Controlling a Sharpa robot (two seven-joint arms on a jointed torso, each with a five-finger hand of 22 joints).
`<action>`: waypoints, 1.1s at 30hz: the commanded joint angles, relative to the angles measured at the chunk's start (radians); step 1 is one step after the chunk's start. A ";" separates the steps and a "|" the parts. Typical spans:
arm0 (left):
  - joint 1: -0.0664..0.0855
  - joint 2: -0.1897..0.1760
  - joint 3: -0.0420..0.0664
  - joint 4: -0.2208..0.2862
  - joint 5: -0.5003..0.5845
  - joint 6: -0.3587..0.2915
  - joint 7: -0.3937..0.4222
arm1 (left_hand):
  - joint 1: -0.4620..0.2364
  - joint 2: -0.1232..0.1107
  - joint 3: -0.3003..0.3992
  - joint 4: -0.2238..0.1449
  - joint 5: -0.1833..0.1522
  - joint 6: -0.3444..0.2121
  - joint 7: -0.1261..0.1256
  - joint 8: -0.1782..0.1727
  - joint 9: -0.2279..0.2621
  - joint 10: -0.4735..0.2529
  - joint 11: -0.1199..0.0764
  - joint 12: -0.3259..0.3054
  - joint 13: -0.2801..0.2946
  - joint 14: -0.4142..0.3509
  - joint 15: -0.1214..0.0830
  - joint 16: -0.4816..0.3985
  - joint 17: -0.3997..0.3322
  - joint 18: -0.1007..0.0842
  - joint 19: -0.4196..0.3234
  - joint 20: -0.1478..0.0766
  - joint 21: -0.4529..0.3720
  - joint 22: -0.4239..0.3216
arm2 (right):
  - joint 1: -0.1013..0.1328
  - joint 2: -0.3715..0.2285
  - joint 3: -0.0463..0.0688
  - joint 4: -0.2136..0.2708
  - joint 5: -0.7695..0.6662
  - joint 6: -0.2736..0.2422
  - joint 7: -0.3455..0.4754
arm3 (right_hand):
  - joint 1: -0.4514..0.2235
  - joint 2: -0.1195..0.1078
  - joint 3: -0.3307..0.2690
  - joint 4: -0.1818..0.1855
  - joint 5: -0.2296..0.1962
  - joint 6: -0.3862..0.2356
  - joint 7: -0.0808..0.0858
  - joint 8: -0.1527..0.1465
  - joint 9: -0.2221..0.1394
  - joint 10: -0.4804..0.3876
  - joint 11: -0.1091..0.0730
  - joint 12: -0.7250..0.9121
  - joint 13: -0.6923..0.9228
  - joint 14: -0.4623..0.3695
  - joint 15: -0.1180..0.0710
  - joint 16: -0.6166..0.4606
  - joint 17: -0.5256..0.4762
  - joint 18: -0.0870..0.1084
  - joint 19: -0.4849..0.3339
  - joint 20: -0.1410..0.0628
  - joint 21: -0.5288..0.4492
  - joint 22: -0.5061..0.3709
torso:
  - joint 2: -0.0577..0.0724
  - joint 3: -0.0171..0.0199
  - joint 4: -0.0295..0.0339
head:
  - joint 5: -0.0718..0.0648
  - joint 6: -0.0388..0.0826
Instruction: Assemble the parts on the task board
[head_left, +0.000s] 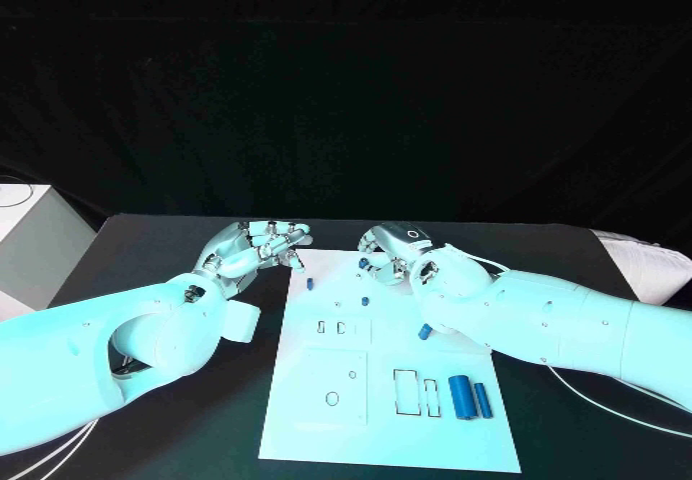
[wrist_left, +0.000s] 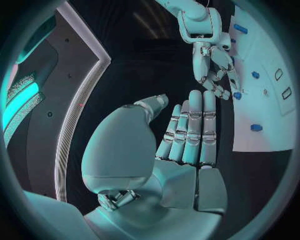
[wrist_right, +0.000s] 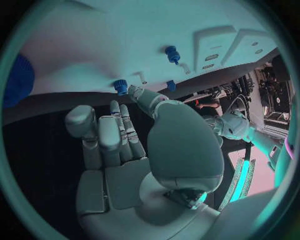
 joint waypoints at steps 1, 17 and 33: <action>0.002 -0.001 0.001 0.000 0.006 0.017 0.006 | 0.003 0.005 0.005 0.003 0.003 -0.003 0.005 -0.002 0.001 -0.004 0.003 -0.003 0.001 -0.004 0.000 0.005 0.002 0.011 -0.007 0.000 0.003 0.001 | 0.001 -0.037 0.000 0.041 0.003 -0.030 0.010 | 0.015 0.003 -0.014 0.002 0.003 -0.006 -0.002 -0.006 -0.001 0.000 -0.002 0.011 0.001 -0.006 -0.001 -0.006 -0.006 0.007 -0.002 0.000 -0.004 0.001 | -0.001 0.0014 -0.0011 | -0.002 0.001; 0.002 0.001 0.000 -0.020 0.008 0.026 0.009 | 0.003 0.004 0.007 0.002 0.002 -0.004 0.005 -0.002 0.002 -0.004 0.003 -0.003 0.001 -0.005 0.000 0.007 0.001 0.012 -0.010 0.000 0.008 0.005 | 0.048 -0.271 0.006 0.188 0.103 -0.027 0.013 | -0.012 -0.034 -0.072 0.054 0.015 0.003 -0.031 -0.020 -0.001 0.280 -0.055 0.151 0.069 0.047 -0.040 0.100 0.168 -0.018 0.087 -0.029 0.084 0.125 | -0.019 0.0103 -0.0301 | -0.013 0.013; 0.001 0.013 0.000 -0.039 0.008 0.037 0.004 | 0.003 0.004 0.007 0.002 0.002 -0.004 0.005 -0.002 0.002 -0.004 0.003 -0.003 0.001 -0.005 0.001 0.007 0.001 0.012 -0.011 0.000 0.008 0.005 | 0.051 -0.258 0.005 0.111 0.285 0.174 -0.060 | 0.114 0.044 -0.453 0.224 0.047 -0.054 -0.017 -0.009 0.012 0.447 -0.038 1.446 1.425 0.135 -0.023 0.319 0.625 -0.065 0.199 -0.020 0.256 0.361 | -0.021 0.0150 -0.0290 | -0.015 0.006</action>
